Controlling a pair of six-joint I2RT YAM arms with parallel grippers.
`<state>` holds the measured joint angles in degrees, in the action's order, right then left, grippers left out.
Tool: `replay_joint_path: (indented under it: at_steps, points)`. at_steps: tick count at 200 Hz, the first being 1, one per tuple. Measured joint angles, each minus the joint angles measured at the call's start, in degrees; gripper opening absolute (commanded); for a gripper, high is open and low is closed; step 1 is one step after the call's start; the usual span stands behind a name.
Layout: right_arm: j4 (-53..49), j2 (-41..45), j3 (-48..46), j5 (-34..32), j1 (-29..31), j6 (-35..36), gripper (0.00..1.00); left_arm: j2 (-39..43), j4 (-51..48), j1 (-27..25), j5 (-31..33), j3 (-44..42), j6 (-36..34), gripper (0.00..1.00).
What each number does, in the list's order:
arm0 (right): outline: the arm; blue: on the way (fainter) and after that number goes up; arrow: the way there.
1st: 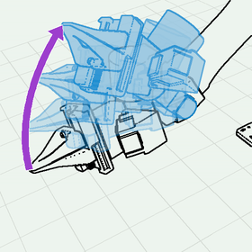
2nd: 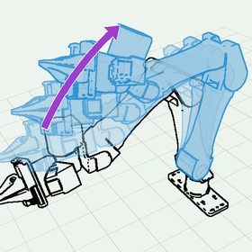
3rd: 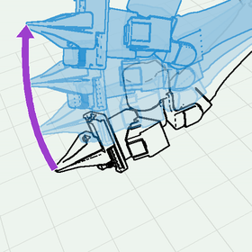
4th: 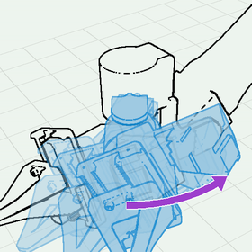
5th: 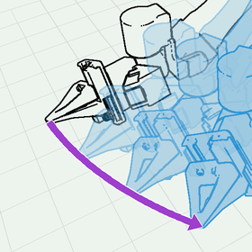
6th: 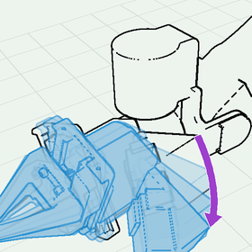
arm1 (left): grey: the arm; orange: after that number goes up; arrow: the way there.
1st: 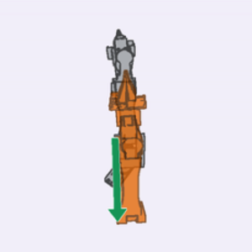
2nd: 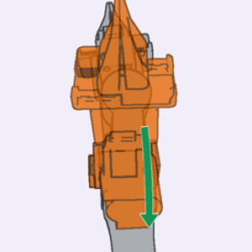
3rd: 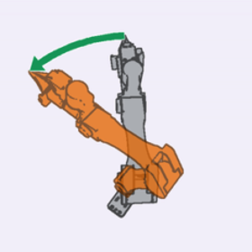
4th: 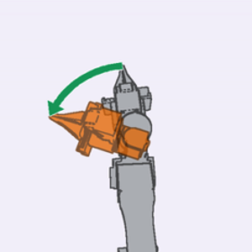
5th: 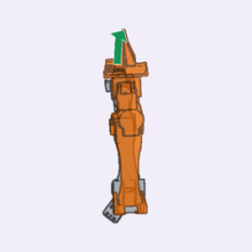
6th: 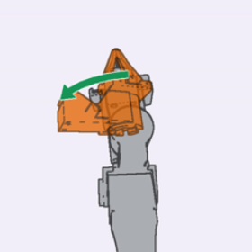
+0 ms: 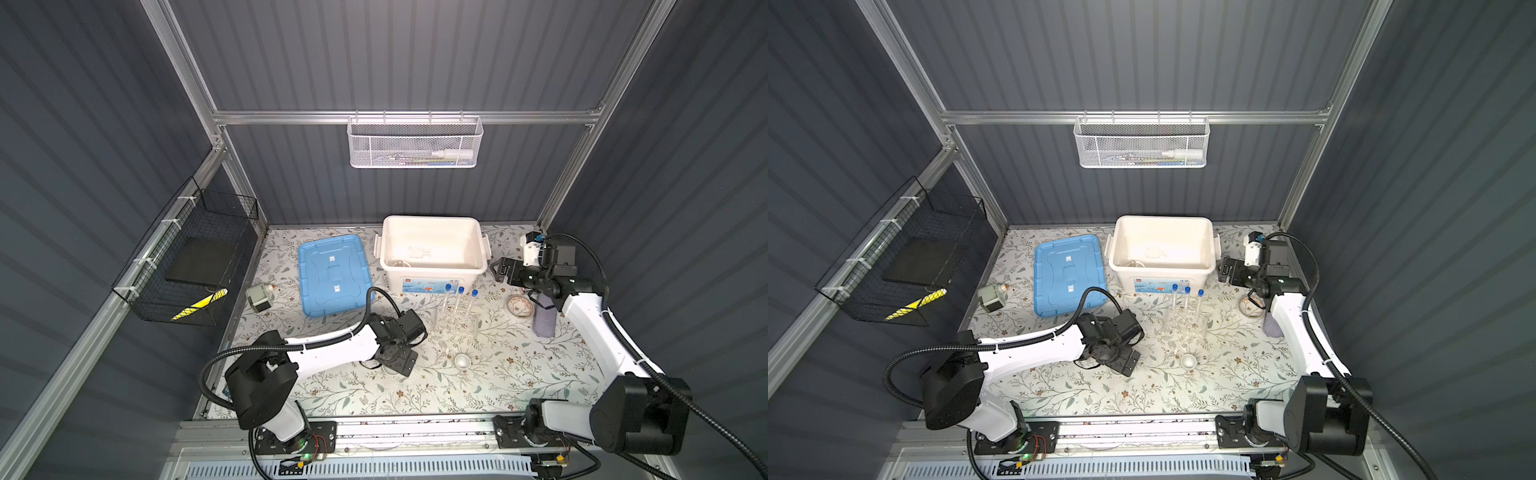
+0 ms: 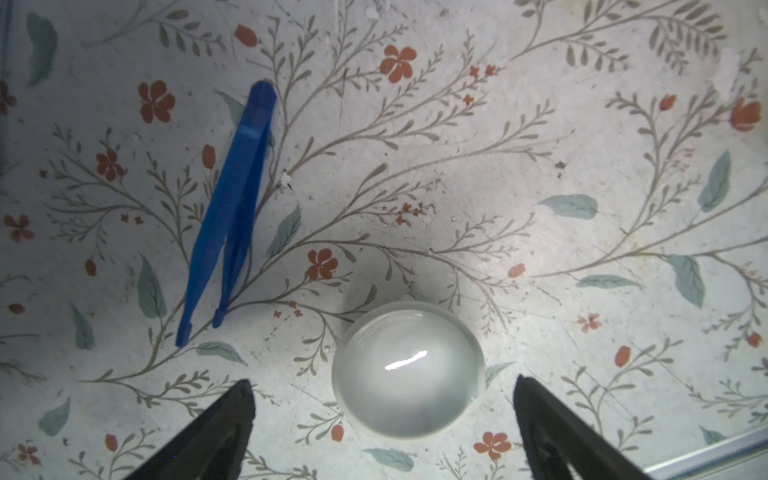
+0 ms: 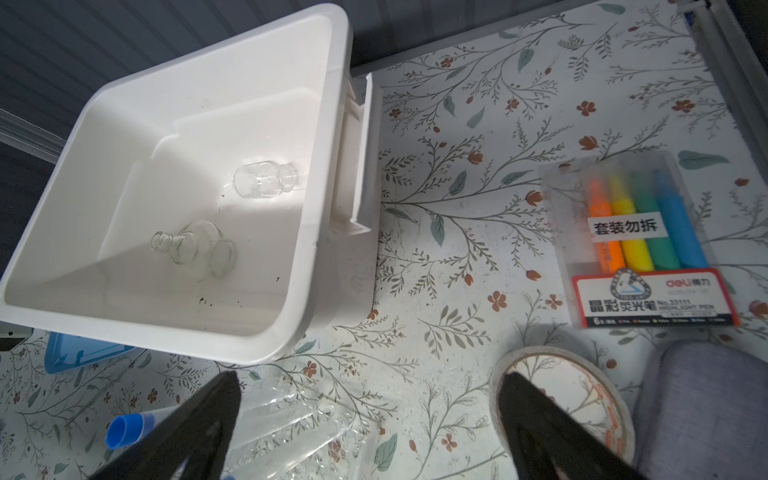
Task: Organize the chemistry lab equipment
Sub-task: 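Lower left gripper down over the small white dish beside the blue tweezers, then close left gripper on the small white dish and lift it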
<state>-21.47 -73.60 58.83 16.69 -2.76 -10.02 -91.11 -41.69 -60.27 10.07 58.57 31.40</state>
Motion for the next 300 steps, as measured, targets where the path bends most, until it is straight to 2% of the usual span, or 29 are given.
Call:
replay_joint_path:
  at_steps: [59, 122, 188, 264, 300]
  points:
    - [0.04, 0.00, -0.17, -0.02, -0.11, 0.20, 0.99, -2.93, -0.72, -1.20, 0.15, 0.35, 9.86, 0.99]
    - [0.02, 0.02, -1.09, -0.02, -0.31, 0.59, 0.99, -5.09, -0.68, -1.20, 0.35, 1.03, 15.37, 0.94]
    - [0.07, 0.20, -1.44, -0.04, -0.55, 1.09, 0.99, -6.08, -1.18, -1.20, 0.57, 2.03, 16.50, 0.83]
    - [0.04, 0.92, -1.62, -0.20, -0.63, 1.22, 0.99, -6.58, -0.94, -1.20, 0.00, 2.23, 16.48, 0.83]
    - [0.07, 0.92, -1.62, -0.20, -0.68, 1.25, 0.99, -7.08, -0.48, -1.20, -0.70, 2.23, 16.35, 0.78]
